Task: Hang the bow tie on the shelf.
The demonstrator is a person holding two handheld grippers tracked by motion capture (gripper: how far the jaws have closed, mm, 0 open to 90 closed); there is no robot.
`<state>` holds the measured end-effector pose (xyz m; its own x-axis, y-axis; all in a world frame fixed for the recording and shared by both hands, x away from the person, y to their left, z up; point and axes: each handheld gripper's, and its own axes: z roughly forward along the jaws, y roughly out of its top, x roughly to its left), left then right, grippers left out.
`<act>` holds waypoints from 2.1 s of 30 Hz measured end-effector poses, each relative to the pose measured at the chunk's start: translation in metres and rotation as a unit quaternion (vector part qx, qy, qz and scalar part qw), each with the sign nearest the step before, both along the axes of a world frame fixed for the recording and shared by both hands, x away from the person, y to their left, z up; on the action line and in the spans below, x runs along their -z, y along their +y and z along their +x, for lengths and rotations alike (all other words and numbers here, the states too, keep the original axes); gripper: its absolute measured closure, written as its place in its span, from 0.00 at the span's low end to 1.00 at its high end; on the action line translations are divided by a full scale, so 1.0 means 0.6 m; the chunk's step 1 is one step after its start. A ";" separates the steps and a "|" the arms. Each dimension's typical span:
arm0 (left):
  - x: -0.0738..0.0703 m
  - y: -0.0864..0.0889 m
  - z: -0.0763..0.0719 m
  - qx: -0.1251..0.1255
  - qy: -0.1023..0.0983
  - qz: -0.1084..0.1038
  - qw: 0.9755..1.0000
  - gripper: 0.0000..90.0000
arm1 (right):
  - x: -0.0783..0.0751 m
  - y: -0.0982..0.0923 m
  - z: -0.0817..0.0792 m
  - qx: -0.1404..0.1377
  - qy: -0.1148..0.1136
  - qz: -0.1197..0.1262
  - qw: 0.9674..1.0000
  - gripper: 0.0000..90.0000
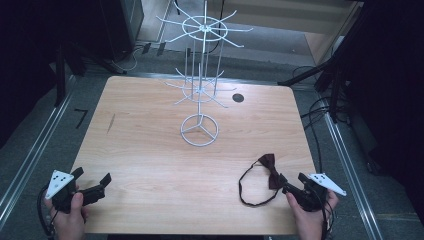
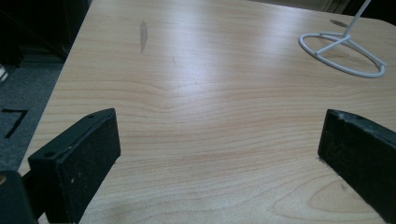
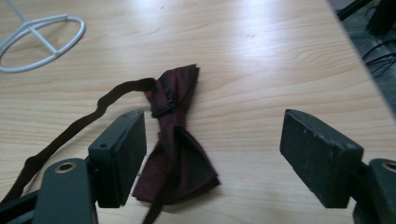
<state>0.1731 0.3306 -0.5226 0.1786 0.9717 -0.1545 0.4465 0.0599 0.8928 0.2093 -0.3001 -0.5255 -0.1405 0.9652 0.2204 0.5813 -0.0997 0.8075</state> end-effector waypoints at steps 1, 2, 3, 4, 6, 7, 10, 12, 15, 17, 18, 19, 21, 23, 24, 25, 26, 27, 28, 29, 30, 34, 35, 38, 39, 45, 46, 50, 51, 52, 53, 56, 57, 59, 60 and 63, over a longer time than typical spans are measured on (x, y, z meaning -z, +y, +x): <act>0.000 0.000 0.000 0.001 -0.001 0.001 1.000 0.00 | 0.005 0.011 0.007 -0.006 0.011 0.002 1.000 0.30; 0.000 0.000 0.000 0.001 -0.001 0.001 1.000 0.00 | 0.005 0.011 0.007 -0.006 0.011 0.002 1.000 0.30; 0.000 0.000 0.000 0.001 -0.001 0.002 1.000 0.00 | 0.008 0.016 0.011 -0.009 0.015 0.000 1.000 0.31; 0.000 -0.001 0.000 0.001 -0.001 0.002 1.000 0.00 | 0.011 0.021 0.014 -0.009 0.022 -0.004 1.000 0.33; 0.000 -0.001 0.001 0.001 -0.001 0.002 1.000 0.00 | 0.018 0.031 0.019 -0.015 0.033 -0.009 0.999 0.37; 0.000 -0.001 0.001 0.001 -0.001 0.002 1.000 0.00 | 0.021 0.035 0.021 -0.018 0.035 -0.013 0.999 0.39; 0.000 -0.001 0.001 0.001 0.001 0.004 1.000 0.00 | 0.029 0.042 0.024 -0.022 0.052 -0.017 0.998 0.45; 0.000 -0.001 0.001 0.002 0.002 0.004 1.000 0.00 | 0.034 0.044 0.025 -0.023 0.058 -0.018 0.998 0.47; 0.000 -0.001 0.001 0.003 0.003 0.005 1.000 0.00 | 0.036 0.043 0.023 -0.022 0.056 -0.015 0.998 0.54; 0.000 -0.001 0.001 0.002 0.002 0.005 1.000 0.00 | 0.036 0.044 0.021 -0.024 0.054 -0.021 0.998 0.61; 0.000 -0.001 0.001 0.002 0.002 0.005 1.000 0.00 | 0.036 0.045 0.020 -0.025 0.054 -0.024 0.998 0.65; 0.000 -0.001 0.001 0.002 0.002 0.004 1.000 0.00 | 0.036 0.046 0.019 -0.029 0.052 -0.027 0.998 0.69; 0.000 -0.001 0.001 0.002 0.002 0.003 1.000 0.00 | 0.036 0.049 0.018 -0.034 0.052 -0.028 0.998 0.78; 0.000 0.000 0.001 0.002 0.002 0.002 1.000 0.00 | 0.036 0.048 0.018 -0.034 0.054 -0.027 0.998 0.91; 0.000 0.000 0.001 0.002 0.002 0.002 1.000 0.00 | 0.036 0.048 0.018 -0.034 0.054 -0.027 0.998 0.91; 0.000 0.000 0.001 0.002 0.002 0.002 1.000 0.00 | 0.037 0.047 0.017 -0.036 0.051 -0.026 0.998 0.92; 0.000 0.000 0.001 0.002 0.002 0.002 1.000 0.00 | 0.037 0.047 0.017 -0.037 0.050 -0.025 0.998 0.94; 0.000 0.000 0.001 0.002 0.002 0.002 1.000 0.00 | 0.037 0.048 0.017 -0.037 0.051 -0.027 0.998 0.94; 0.000 0.000 0.001 0.002 0.002 0.001 1.000 0.00 | 0.036 0.051 0.016 -0.038 0.047 -0.035 0.998 0.95; 0.000 0.000 0.001 0.002 0.002 0.001 1.000 0.00 | 0.036 0.051 0.016 -0.038 0.047 -0.035 0.998 0.95; 0.000 0.000 0.001 0.002 0.002 0.001 1.000 0.00 | 0.036 0.052 0.015 -0.036 0.046 -0.039 0.998 0.95; 0.000 0.000 0.001 0.002 0.003 0.001 1.000 0.00 | 0.034 0.053 0.013 -0.032 0.039 -0.039 0.998 0.96; 0.000 0.000 0.002 0.002 0.003 0.001 1.000 0.00 | 0.032 0.054 0.012 -0.031 0.035 -0.040 0.998 0.96; 0.000 0.000 0.002 0.003 0.003 0.003 1.000 0.00 | 0.024 0.056 0.009 -0.035 0.026 -0.032 0.999 0.96; 0.000 0.000 0.002 0.003 0.003 0.002 1.000 0.00 | 0.021 0.057 0.008 -0.038 0.022 -0.032 0.999 0.96; 0.000 0.000 0.001 0.002 0.002 0.001 1.000 0.00 | 0.004 0.069 0.000 -0.044 -0.002 -0.030 0.999 0.96; 0.000 0.000 0.001 0.002 0.002 0.001 1.000 0.00 | 0.001 0.072 -0.001 -0.046 -0.004 -0.028 0.999 0.96; 0.000 0.000 0.001 0.003 0.002 0.001 1.000 0.00 | -0.008 0.083 -0.002 -0.054 -0.014 -0.028 0.998 0.96; 0.000 0.000 0.001 0.003 0.002 0.001 1.000 0.00 | -0.012 0.087 -0.002 -0.057 -0.017 -0.029 0.998 0.96; 0.000 0.000 0.001 0.003 0.002 0.001 1.000 0.00 | -0.012 0.087 -0.002 -0.057 -0.017 -0.029 0.998 0.96; 0.000 0.000 0.001 0.003 0.002 0.001 1.000 0.00 | -0.014 0.089 -0.002 -0.057 -0.017 -0.027 0.998 0.96; 0.000 0.000 0.001 0.003 0.002 0.001 1.000 0.00 | -0.019 0.092 0.000 -0.061 -0.021 -0.027 0.998 0.96; 0.000 0.000 0.001 0.003 0.001 0.001 1.000 0.00 | -0.021 0.093 0.002 -0.061 -0.021 -0.025 0.998 0.96; 0.000 0.000 0.001 0.004 0.001 0.002 1.000 0.00 | -0.028 0.095 0.006 -0.062 -0.025 -0.022 0.998 0.96; 0.000 0.000 0.001 0.004 0.001 0.002 1.000 0.00 | -0.028 0.095 0.006 -0.062 -0.025 -0.022 0.998 0.96; 0.000 0.000 0.001 0.003 0.001 0.002 1.000 0.00 | -0.040 0.101 0.013 -0.066 -0.028 -0.023 0.997 0.96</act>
<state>0.1737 0.3304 -0.5227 0.1849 0.9711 -0.1507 0.4495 0.0529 0.8917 0.2173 -0.2398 -0.5017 -0.2776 0.9466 0.1641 0.5403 0.0126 0.8414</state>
